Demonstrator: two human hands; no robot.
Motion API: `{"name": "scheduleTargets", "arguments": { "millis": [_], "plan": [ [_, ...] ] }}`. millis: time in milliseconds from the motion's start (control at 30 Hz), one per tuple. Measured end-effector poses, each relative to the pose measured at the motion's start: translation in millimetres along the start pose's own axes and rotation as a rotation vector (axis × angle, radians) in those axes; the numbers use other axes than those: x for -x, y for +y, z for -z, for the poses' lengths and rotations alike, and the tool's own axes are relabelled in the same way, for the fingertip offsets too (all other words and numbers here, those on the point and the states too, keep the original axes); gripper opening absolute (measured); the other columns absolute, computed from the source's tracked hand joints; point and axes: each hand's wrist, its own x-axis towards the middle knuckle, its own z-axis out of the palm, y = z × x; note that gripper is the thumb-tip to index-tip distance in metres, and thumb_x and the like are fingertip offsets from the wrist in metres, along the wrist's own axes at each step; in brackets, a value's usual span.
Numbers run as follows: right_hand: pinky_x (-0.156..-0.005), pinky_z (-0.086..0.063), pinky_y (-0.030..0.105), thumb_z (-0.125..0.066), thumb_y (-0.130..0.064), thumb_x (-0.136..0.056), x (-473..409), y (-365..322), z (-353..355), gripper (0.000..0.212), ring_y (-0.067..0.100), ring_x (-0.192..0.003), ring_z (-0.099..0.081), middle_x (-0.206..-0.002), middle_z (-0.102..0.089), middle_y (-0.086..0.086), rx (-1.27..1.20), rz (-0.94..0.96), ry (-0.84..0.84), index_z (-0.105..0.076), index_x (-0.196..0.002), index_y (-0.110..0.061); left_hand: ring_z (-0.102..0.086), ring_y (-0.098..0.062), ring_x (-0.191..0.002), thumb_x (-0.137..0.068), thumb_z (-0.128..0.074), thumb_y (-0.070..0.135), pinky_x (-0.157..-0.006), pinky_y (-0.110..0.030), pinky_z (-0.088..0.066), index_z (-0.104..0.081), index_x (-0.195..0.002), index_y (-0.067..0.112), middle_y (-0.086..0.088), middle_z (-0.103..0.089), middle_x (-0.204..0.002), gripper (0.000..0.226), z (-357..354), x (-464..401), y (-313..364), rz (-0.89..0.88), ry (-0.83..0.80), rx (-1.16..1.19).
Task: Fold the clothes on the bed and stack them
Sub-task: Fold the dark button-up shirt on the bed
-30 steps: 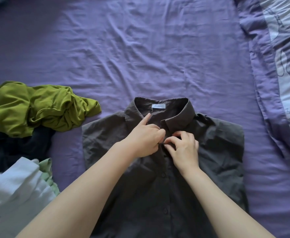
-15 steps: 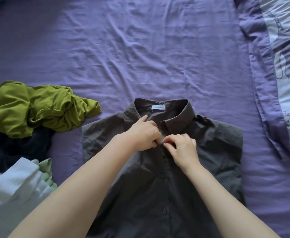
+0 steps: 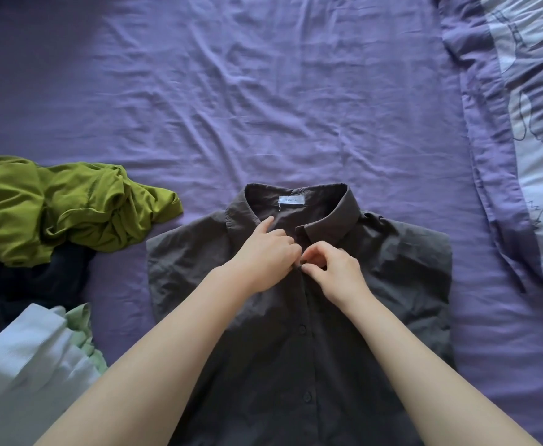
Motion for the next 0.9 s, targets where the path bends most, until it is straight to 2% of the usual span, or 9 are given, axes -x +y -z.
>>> {"name": "scheduleTargets", "arguments": {
  "millis": [133, 233, 367, 467, 533, 700, 767, 900],
  "plan": [
    [-0.092, -0.043, 0.040, -0.068, -0.021, -0.084, 0.1, -2.3, 0.3, 0.013, 0.016, -0.089, -0.058, -0.080, -0.062, -0.009, -0.130, -0.051, -0.022, -0.055, -0.084, -0.025, -0.049, -0.014, -0.114, -0.092, -0.053, 0.033, -0.117, -0.043, -0.006, -0.062, -0.105, 0.030, 0.009, -0.060, -0.103, 0.016, -2.3, -0.3, 1.1, 0.001, 0.013, 0.026],
    [-0.085, -0.046, 0.033, -0.068, -0.021, -0.085, -0.6, -0.4, 1.9, 0.014, 0.013, -0.082, -0.057, -0.077, -0.059, -0.010, -0.151, -0.062, -0.029, -0.054, -0.086, -0.021, -0.049, -0.014, -0.114, -0.090, -0.056, 0.034, -0.117, -0.043, -0.005, -0.062, -0.105, 0.029, 0.009, -0.062, -0.102, 0.017, -3.2, -2.6, 2.4, 0.025, 0.016, 0.049],
    [-0.074, -0.042, 0.024, -0.067, -0.018, -0.084, -3.0, 3.0, 2.0, 0.014, 0.010, -0.077, -0.054, -0.077, -0.057, -0.009, -0.196, -0.085, -0.031, -0.053, -0.088, -0.020, -0.047, -0.013, -0.117, -0.089, -0.057, 0.039, -0.117, -0.043, -0.002, -0.063, -0.108, 0.029, 0.010, -0.064, -0.103, 0.023, -3.3, -3.2, 3.3, 0.041, 0.041, 0.072],
    [-0.064, -0.038, 0.012, -0.067, -0.017, -0.085, -2.6, 4.3, -1.0, 0.015, 0.006, -0.073, -0.052, -0.077, -0.057, -0.009, -0.238, -0.094, -0.018, -0.053, -0.086, -0.020, -0.045, -0.013, -0.119, -0.089, -0.056, 0.041, -0.118, -0.046, 0.000, -0.065, -0.109, 0.030, 0.010, -0.063, -0.103, 0.024, -2.7, -0.7, 2.9, 0.020, 0.050, 0.063],
    [-0.062, -0.038, 0.007, -0.067, -0.016, -0.085, -1.6, 4.3, -1.2, 0.014, 0.004, -0.073, -0.053, -0.079, -0.058, -0.008, -0.262, -0.092, -0.018, -0.053, -0.086, -0.020, -0.045, -0.014, -0.118, -0.091, -0.052, 0.039, -0.117, -0.046, 0.001, -0.066, -0.108, 0.030, 0.009, -0.063, -0.102, 0.024, -2.7, 1.1, 3.4, 0.002, 0.070, 0.050],
    [-0.079, -0.044, 0.019, -0.068, -0.018, -0.082, 5.2, 5.1, 5.3, 0.014, 0.008, -0.090, -0.060, -0.090, -0.066, -0.008, -0.308, -0.051, -0.092, -0.058, -0.089, -0.023, -0.049, -0.017, -0.112, -0.090, -0.045, 0.030, -0.118, -0.047, 0.001, -0.071, -0.100, 0.023, 0.005, -0.065, -0.092, 0.029, -6.1, 4.7, 5.2, -0.011, 0.113, 0.022],
    [-0.084, -0.044, 0.024, -0.070, -0.018, -0.080, 8.5, 6.6, 4.2, 0.018, 0.008, -0.095, -0.058, -0.092, -0.067, -0.010, -0.210, -0.019, -0.107, -0.057, -0.090, -0.025, -0.049, -0.018, -0.112, -0.090, -0.043, 0.030, -0.117, -0.045, 0.002, -0.072, -0.100, 0.020, 0.003, -0.065, -0.092, 0.032, -5.6, 3.0, 7.5, -0.007, 0.095, 0.020],
    [-0.084, -0.044, 0.029, -0.069, -0.013, -0.081, 11.8, 6.4, -1.5, 0.016, 0.013, -0.094, -0.057, -0.090, -0.066, -0.007, -0.130, 0.027, -0.002, -0.059, -0.090, -0.021, -0.043, -0.016, -0.118, -0.094, -0.040, 0.036, -0.116, -0.042, 0.002, -0.069, -0.108, 0.025, 0.006, -0.065, -0.100, 0.034, -1.2, -0.8, 8.9, 0.008, 0.013, 0.003]
  ]
}}
